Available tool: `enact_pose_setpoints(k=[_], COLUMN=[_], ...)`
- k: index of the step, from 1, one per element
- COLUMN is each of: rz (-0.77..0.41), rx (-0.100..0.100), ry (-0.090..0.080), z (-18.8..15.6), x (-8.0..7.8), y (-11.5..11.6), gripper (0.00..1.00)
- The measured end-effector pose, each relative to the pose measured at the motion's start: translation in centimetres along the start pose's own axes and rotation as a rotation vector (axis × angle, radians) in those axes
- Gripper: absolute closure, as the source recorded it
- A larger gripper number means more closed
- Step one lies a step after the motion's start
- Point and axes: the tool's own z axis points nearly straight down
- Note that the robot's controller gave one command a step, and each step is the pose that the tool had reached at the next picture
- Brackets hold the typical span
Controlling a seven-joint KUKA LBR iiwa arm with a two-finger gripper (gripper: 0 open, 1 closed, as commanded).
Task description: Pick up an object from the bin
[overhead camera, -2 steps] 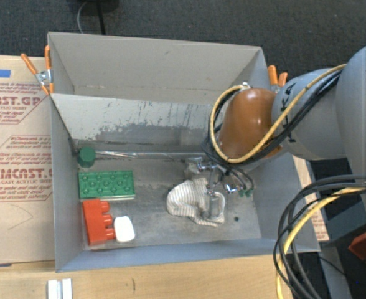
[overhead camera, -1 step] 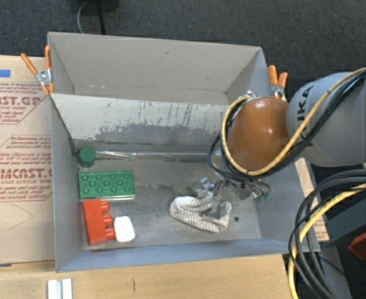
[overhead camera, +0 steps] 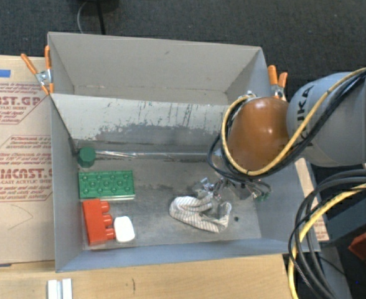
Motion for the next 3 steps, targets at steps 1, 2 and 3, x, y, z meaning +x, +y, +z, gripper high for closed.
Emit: enact_pose_setpoints(k=[1,2,3], rz=[-0.003,-0.024,-0.037], rx=[0.000,0.001,0.000], ry=[0.001,-0.002,-0.001], z=[-0.8,0.0,0.7], x=[0.1,-0.2,-0.1], y=[0.2,-0.6,-0.6], gripper=[1.00,1.00,1.00])
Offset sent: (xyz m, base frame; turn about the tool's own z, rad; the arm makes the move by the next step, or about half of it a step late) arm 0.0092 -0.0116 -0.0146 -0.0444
